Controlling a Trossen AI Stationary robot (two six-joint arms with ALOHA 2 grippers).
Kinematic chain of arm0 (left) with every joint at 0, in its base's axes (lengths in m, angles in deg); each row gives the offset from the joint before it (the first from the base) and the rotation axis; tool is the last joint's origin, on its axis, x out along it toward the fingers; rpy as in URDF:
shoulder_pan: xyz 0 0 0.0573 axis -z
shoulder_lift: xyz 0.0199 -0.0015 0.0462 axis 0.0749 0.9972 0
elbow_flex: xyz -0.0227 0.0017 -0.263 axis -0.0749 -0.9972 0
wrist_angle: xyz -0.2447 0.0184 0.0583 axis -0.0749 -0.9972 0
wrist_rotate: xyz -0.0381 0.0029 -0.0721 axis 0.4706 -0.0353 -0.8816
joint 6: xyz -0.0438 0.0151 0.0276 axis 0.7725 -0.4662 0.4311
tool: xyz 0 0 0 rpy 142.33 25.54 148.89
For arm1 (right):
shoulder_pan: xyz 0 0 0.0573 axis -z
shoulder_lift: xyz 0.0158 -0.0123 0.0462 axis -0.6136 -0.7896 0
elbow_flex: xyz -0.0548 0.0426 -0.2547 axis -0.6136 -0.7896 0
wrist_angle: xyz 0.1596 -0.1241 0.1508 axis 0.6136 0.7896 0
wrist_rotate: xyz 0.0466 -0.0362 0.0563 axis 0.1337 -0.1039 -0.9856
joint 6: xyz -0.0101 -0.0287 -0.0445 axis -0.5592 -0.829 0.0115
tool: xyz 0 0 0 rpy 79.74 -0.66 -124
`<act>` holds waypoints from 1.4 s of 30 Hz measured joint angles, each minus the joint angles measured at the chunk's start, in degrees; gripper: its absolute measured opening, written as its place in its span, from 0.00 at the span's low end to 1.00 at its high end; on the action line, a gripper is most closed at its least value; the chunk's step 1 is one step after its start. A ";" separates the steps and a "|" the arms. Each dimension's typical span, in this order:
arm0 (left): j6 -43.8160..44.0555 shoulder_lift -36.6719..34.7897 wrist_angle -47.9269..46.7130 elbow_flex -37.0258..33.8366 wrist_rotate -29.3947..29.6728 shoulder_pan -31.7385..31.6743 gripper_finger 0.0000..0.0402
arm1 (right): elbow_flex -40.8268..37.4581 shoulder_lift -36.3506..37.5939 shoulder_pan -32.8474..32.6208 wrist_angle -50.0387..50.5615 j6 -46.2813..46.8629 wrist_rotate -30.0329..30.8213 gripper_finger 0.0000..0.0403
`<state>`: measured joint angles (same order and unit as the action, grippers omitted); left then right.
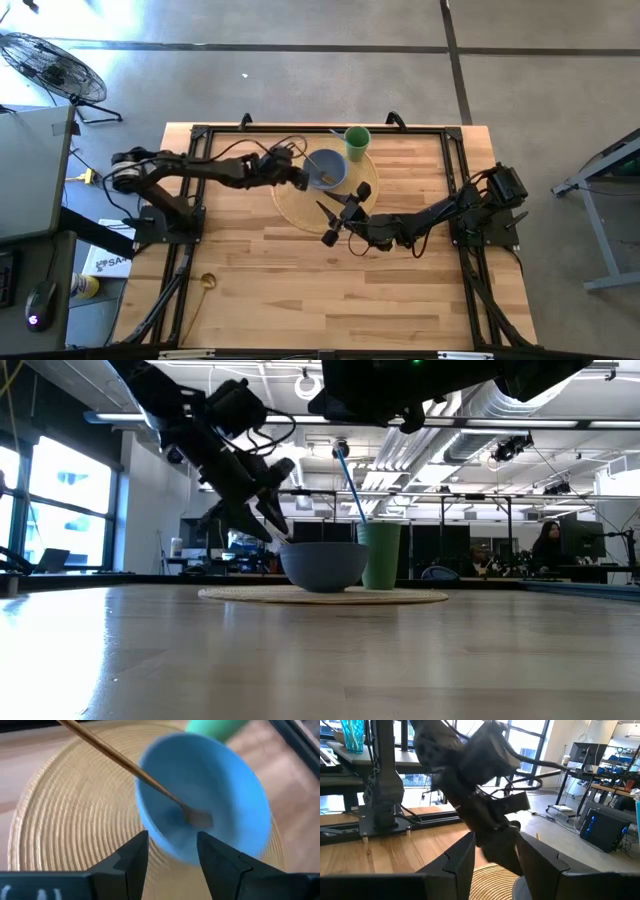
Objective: Pick & Place Utensil
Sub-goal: Put the gold spoon into the blue bowl on the brown mat
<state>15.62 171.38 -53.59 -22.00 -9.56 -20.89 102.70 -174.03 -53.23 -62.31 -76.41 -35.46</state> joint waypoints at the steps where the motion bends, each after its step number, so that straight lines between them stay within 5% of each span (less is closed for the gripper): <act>1: -0.47 -0.87 -1.52 0.00 0.11 1.05 0.41 | 0.00 0.00 0.00 0.06 -0.06 0.00 0.35; 8: -1.53 -9.53 -15.50 -0.02 5.10 12.34 0.41 | 0.00 0.00 -0.05 0.02 -1.67 -1.07 0.35; 14: 1.43 -16.39 -29.16 0.02 3.57 27.26 0.41 | 0.00 0.00 -0.05 0.02 -1.60 -1.26 0.35; 20: 7.42 -18.02 -39.23 0.02 -11.89 42.49 0.41 | 0.00 0.00 -0.05 0.44 -1.39 -1.33 0.35; 30: 36.76 -14.60 -41.50 0.00 -29.78 61.07 0.41 | 0.00 0.00 0.37 0.67 -1.39 -1.11 0.35; 36: 53.31 -10.26 -43.41 0.00 -35.50 67.29 0.41 | 0.00 0.00 0.74 1.54 -1.52 -1.16 0.35; 42: 55.18 -4.34 -43.15 -0.02 -36.90 67.62 0.41 | 0.00 0.00 1.24 1.72 -1.24 -2.15 0.35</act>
<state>70.81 167.04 -96.74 -22.02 -46.46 46.73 102.70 -174.03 -51.98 -60.59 -77.65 -37.61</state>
